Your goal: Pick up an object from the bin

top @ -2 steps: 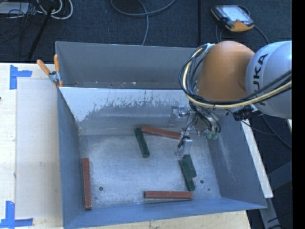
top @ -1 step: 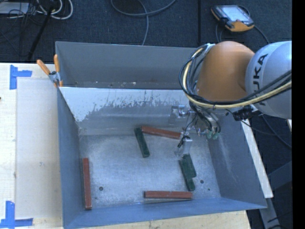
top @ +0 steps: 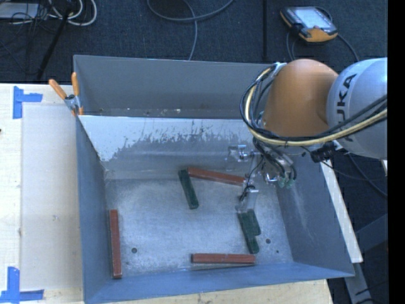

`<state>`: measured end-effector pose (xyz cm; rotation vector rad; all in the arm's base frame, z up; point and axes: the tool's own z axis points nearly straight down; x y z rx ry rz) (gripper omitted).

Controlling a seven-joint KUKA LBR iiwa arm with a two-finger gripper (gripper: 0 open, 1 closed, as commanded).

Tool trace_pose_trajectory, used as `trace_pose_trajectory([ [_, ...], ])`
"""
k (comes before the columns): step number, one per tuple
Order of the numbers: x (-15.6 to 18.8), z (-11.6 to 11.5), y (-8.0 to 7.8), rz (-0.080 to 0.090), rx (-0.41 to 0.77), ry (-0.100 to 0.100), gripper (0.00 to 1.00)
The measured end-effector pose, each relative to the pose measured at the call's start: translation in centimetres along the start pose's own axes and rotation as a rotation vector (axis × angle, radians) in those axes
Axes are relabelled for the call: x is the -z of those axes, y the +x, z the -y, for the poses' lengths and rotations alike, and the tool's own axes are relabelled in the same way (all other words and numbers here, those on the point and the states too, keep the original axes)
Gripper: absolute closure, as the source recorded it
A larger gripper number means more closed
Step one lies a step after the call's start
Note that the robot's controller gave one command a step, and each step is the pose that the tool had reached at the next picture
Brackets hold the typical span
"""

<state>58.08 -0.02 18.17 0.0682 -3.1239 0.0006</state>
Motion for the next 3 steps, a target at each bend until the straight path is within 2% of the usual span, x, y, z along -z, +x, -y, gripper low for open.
trace_pose_trajectory([
  [1, -1.1, 3.2, -2.2, 0.031, 0.232, 0.004, 0.0],
  [2, -6.7, 3.3, -1.7, 0.018, 0.324, 0.003, 0.0],
  [3, -9.2, 4.5, -3.0, 0.018, 0.021, -0.001, 0.0],
])
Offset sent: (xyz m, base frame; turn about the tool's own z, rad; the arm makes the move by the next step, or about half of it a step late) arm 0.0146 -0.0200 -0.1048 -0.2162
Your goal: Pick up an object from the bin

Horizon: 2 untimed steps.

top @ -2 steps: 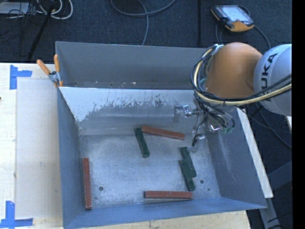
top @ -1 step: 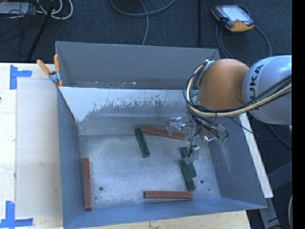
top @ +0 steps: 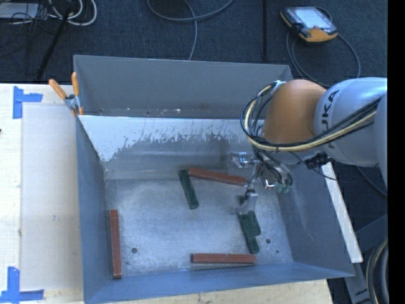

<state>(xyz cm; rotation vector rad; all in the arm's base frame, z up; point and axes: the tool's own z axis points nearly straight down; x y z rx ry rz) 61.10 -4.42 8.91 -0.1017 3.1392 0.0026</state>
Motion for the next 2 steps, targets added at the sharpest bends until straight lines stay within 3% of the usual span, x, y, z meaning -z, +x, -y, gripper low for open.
trace_pose_trajectory([
  [1, -0.4, 3.4, 1.1, -0.002, 0.08, 0.001, 0.0],
  [2, -1.3, 5.0, 0.4, 0.0, 0.18, 0.0, 0.0],
])
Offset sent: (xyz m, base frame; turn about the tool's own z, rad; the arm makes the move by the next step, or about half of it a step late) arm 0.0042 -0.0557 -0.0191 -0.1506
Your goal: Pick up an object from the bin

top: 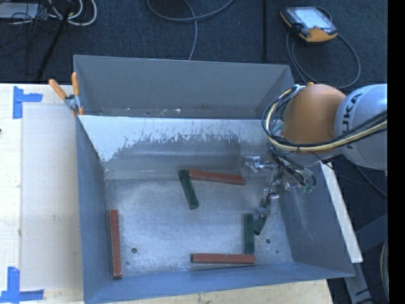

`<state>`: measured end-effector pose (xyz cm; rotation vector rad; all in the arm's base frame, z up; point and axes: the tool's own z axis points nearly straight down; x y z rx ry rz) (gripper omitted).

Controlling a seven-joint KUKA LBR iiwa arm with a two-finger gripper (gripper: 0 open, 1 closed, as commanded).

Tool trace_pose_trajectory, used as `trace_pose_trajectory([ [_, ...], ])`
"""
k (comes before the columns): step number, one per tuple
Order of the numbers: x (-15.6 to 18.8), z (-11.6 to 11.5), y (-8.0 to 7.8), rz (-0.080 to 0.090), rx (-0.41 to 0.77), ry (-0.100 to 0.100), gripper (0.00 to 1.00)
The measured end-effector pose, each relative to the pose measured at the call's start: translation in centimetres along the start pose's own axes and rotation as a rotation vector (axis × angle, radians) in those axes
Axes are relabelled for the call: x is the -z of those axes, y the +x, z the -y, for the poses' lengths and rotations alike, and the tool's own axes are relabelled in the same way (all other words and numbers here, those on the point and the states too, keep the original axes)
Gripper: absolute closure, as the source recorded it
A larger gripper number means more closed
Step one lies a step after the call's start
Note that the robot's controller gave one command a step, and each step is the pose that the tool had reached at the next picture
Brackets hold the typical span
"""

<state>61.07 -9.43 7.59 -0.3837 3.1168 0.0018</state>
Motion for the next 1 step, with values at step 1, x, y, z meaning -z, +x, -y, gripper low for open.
trace_pose_trajectory([
  [1, 1.0, 0.21, 5.26, -0.001, -0.02, -0.001, 0.0],
])
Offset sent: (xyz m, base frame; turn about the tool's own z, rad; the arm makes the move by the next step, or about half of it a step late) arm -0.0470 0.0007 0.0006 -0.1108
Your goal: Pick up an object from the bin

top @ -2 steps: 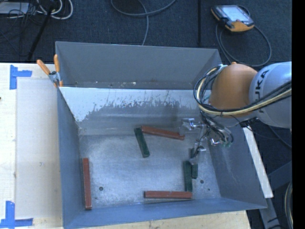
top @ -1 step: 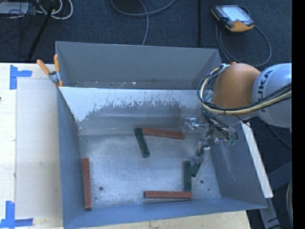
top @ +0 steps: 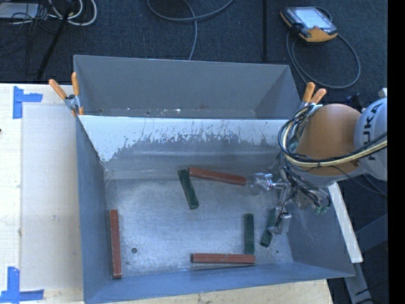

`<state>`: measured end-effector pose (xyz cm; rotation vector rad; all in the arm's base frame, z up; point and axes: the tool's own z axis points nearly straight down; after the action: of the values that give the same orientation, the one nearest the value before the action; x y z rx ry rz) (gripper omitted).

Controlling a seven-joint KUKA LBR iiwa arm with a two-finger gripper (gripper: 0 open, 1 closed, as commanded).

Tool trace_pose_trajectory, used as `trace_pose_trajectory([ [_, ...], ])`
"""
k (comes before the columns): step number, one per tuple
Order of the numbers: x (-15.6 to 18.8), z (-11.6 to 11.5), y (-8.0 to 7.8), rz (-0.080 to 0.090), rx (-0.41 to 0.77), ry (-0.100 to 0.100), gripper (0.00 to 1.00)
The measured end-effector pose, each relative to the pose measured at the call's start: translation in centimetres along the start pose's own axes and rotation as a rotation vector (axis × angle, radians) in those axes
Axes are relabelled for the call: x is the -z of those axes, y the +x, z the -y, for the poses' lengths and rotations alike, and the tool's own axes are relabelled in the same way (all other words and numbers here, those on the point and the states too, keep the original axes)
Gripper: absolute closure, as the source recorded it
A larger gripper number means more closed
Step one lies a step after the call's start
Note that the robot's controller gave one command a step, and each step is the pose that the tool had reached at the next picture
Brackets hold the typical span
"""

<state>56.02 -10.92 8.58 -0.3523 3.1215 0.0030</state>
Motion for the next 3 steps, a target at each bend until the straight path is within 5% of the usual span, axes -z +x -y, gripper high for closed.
trace_pose_trajectory([
  [1, 0.2, 0.1, 1.5, -0.001, 0.005, 0.001, 0.0],
  [2, 3.9, -0.7, -0.9, -0.005, 0.119, -0.001, 0.0],
  [3, 2.4, 0.0, 1.2, 0.005, 0.389, 0.004, 0.0],
])
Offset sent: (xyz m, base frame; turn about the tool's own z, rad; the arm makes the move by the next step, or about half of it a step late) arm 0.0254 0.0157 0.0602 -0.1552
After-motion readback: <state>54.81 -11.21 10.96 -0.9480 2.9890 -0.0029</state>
